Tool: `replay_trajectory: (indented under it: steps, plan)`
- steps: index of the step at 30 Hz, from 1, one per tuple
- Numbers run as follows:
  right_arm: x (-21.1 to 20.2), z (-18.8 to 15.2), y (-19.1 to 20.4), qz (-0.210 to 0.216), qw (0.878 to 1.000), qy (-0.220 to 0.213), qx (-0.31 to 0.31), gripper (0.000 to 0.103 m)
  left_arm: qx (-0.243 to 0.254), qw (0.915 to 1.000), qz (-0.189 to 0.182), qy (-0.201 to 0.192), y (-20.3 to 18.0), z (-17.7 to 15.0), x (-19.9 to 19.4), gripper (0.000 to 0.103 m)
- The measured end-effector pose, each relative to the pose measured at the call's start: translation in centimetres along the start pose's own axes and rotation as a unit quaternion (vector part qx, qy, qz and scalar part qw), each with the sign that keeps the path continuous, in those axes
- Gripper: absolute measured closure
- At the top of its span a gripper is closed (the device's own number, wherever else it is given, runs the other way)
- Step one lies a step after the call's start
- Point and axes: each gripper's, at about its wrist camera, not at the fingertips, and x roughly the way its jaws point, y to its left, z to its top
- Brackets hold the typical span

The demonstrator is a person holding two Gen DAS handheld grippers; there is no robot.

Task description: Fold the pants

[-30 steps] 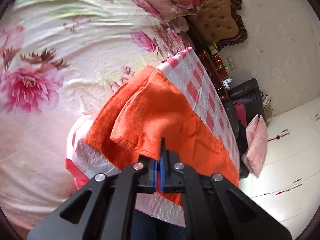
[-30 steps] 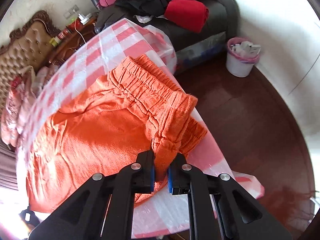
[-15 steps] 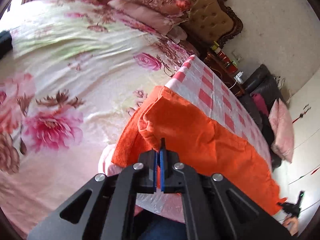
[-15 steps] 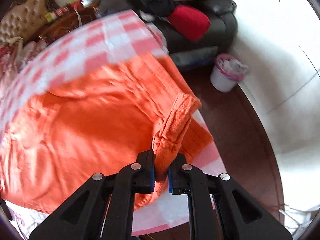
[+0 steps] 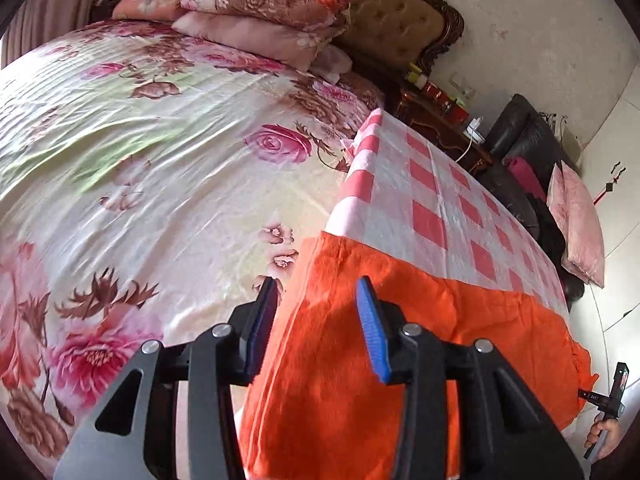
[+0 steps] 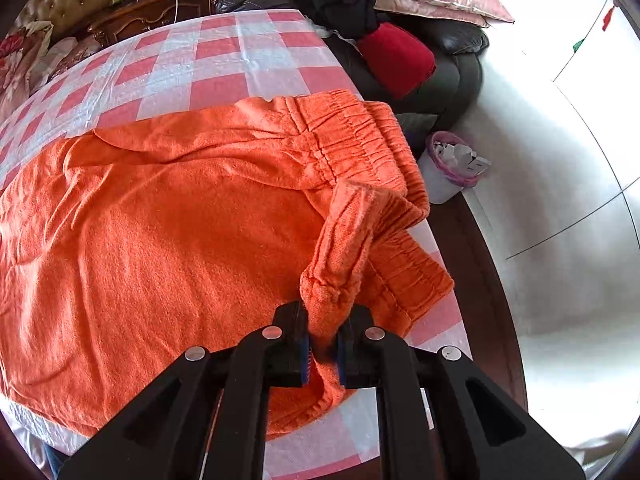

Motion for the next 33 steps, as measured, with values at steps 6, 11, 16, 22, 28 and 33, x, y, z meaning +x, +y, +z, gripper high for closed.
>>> replay_trajectory:
  steps: [6, 11, 16, 22, 28, 33]
  plan:
    - [0.0, -0.1, -1.3, 0.029, 0.999, 0.004, 0.029, 0.093, 0.044, 0.9967, -0.013, 0.066, -0.7, 2.6, 6.0, 0.093]
    - [-0.3, -0.1, -1.7, 0.041, 0.998, 0.007, 0.042, 0.093, 0.099, 0.9941, 0.030, 0.031, -2.6, 3.3, 4.2, 0.097]
    - [-3.7, 0.5, -1.5, 0.078, 0.995, -0.038, 0.041, 0.093, 0.087, 0.9945, 0.054, 0.024, -1.9, 4.5, 4.5, 0.097]
    - [-0.6, 0.1, -2.6, 0.104, 0.993, 0.000, 0.061, 0.092, 0.055, 0.9942, 0.082, 0.044, -0.5, 3.4, 6.7, 0.090]
    - [0.5, -0.9, -7.0, 0.184, 0.973, 0.012, 0.141, 0.081, -0.020, 0.9973, 0.059, -0.040, 0.0, 1.0, -0.4, 0.057]
    - [1.4, -1.6, -8.7, 0.234, 0.957, 0.020, 0.169, 0.080, -0.049, 0.9966, 0.043, -0.050, -1.0, -3.6, -4.3, 0.051]
